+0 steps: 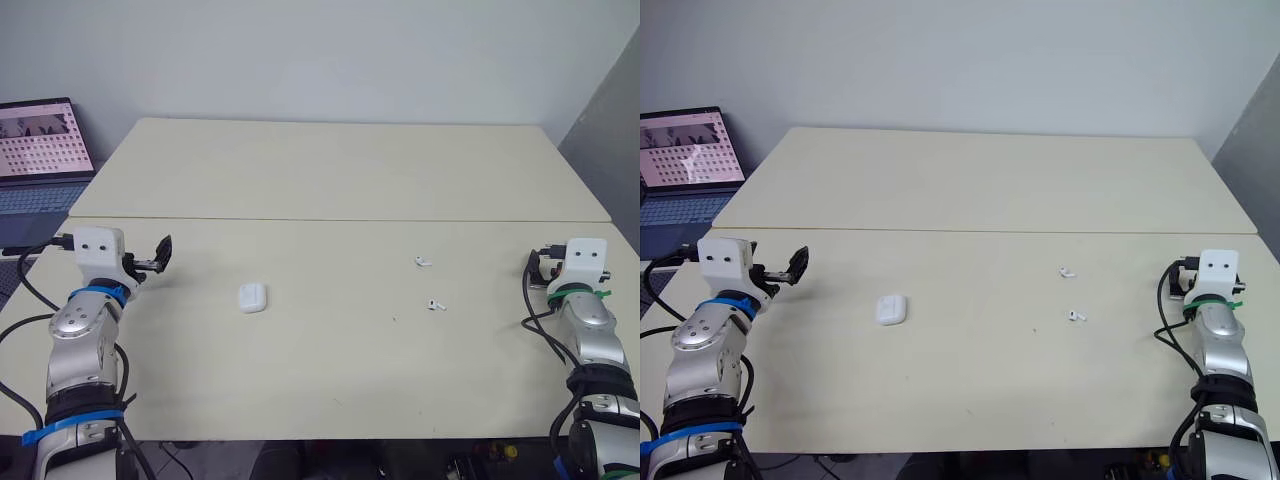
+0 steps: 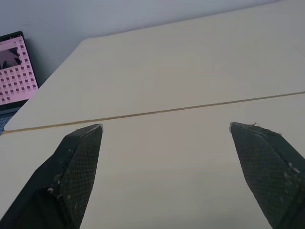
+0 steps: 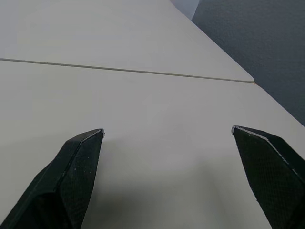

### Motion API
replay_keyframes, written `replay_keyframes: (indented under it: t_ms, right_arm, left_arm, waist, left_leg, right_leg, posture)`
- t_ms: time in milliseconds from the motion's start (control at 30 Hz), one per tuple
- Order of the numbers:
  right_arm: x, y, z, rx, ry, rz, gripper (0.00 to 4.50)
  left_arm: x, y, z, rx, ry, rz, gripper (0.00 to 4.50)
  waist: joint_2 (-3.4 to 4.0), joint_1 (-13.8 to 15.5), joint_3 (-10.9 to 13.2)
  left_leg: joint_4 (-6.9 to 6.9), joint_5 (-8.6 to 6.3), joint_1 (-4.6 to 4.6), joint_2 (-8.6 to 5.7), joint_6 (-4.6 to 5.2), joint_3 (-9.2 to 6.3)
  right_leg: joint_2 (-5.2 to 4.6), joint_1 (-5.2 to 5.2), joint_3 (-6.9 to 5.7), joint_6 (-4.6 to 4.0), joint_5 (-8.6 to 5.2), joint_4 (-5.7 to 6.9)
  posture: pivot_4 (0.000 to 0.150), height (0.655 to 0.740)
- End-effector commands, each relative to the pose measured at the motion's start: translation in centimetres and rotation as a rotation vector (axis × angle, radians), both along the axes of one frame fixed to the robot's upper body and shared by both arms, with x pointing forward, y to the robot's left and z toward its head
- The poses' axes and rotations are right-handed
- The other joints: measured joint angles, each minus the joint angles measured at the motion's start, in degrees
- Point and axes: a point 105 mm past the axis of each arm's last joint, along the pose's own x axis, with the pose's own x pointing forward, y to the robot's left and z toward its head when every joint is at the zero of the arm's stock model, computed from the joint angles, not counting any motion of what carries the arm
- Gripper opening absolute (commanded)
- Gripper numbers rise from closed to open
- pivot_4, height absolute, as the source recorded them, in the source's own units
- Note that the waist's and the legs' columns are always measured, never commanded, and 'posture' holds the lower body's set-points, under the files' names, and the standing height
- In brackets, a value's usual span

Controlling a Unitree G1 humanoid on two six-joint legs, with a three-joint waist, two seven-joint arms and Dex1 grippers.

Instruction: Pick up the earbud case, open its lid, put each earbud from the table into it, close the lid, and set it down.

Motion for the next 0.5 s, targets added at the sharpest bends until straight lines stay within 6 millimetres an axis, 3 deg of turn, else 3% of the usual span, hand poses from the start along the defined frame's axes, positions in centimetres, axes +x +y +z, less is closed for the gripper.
replay_keyframes:
  t_ms: [33, 167, 300, 433, 500]
  right_arm:
    - [-0.1, -0.7, 2.1, -0.023, -0.067, -0.022, 4.50]
    - [0.0, -0.6, 2.5, -0.031, -0.075, -0.018, 4.50]
    - [1.3, 0.7, 4.6, -0.067, -0.092, 0.098, 4.50]
    - [3.3, 4.7, 7.1, -0.081, -0.096, 0.383, 4.50]
    - [4.0, 8.4, 7.9, -0.070, -0.086, 0.597, 4.50]
  left_arm:
    - [-0.1, 0.5, 2.2, 0.020, -0.063, 0.000, 4.48]
    - [-0.1, 0.3, 2.5, 0.020, -0.062, -0.029, 4.48]
    - [-0.5, 0.3, 4.4, 0.040, -0.071, -0.115, 4.48]
    - [-1.2, -2.2, 6.5, 0.062, -0.020, -0.343, 4.48]
    - [-2.0, -4.6, 7.2, 0.082, 0.046, -0.521, 4.48]
  waist:
    - [0.00, 0.01, 0.00]
    - [0.00, 0.00, 0.00]
    - [0.00, -0.04, 0.01]
    - [-0.01, -0.37, 0.03]
    - [-0.02, -0.43, 0.03]
  left_leg:
    - [0.00, 0.00, 0.00, 0.00, 0.00, 0.00]
    - [0.00, 0.00, -0.01, 0.00, 0.00, 0.00]
    - [-0.01, 0.00, 0.00, 0.01, 0.00, 0.00]
    - [0.01, 0.00, 0.00, 0.01, 0.00, 0.05]
    - [0.00, 0.00, 0.02, 0.03, 0.00, 0.03]
  right_leg:
    - [0.00, 0.00, 0.00, 0.00, 0.00, 0.00]
    - [0.00, 0.00, 0.00, 0.00, 0.00, -0.01]
    - [0.01, -0.01, 0.00, 0.00, 0.00, -0.01]
    - [0.01, -0.03, 0.03, 0.00, 0.00, 0.00]
    - [0.02, -0.02, 0.01, -0.01, 0.00, 0.01]
  posture:
    - [0.150, 0.7400]
    - [0.150, 0.7400]
    - [0.150, 0.7400]
    - [0.150, 0.7400]
    - [0.150, 0.7400]
